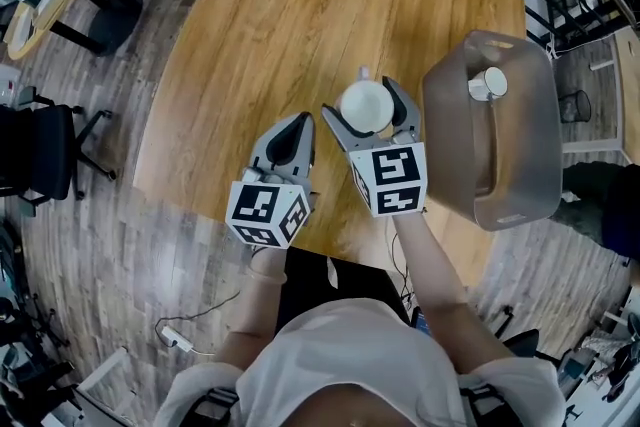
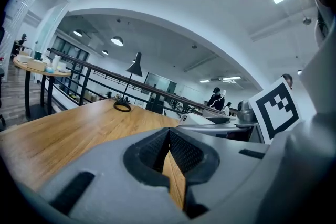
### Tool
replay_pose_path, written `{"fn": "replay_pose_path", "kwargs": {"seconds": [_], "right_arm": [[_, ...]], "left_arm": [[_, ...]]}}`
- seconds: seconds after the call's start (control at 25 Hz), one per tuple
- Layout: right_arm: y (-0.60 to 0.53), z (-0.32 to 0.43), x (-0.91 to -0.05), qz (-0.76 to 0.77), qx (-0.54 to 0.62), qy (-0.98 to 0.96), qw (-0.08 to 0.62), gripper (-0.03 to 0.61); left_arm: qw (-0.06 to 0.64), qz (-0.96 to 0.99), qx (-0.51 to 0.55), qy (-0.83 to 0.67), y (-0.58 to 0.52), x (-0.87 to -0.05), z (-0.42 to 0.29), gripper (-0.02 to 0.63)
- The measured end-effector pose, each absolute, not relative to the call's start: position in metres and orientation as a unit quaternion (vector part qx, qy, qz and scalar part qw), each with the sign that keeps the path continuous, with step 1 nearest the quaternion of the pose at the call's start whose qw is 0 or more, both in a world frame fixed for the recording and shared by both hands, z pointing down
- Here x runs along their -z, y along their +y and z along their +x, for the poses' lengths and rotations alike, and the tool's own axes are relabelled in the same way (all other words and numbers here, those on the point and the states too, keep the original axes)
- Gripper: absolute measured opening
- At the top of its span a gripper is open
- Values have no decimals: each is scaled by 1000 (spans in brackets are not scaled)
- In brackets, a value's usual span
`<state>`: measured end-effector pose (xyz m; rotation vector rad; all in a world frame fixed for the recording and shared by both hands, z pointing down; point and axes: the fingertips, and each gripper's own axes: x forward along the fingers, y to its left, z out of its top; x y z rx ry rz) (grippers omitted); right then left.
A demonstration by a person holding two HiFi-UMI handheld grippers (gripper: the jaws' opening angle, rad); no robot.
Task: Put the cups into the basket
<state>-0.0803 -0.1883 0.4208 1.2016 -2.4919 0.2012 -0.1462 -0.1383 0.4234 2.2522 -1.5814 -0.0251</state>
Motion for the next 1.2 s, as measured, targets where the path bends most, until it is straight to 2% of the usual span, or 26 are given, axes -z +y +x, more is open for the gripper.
{"fn": "replay_pose_path", "kwargs": {"seconds": [0.6,1.2], "right_arm": [[-141,-41,-373,462,-60,-871,155,453],[-143,45,-304,522,-30,-844,117,453]], "left_arm": [[162,838,15,-520,-114,-384,-102,6],[104,891,32,-442,-137,-315,-17,6]]}}
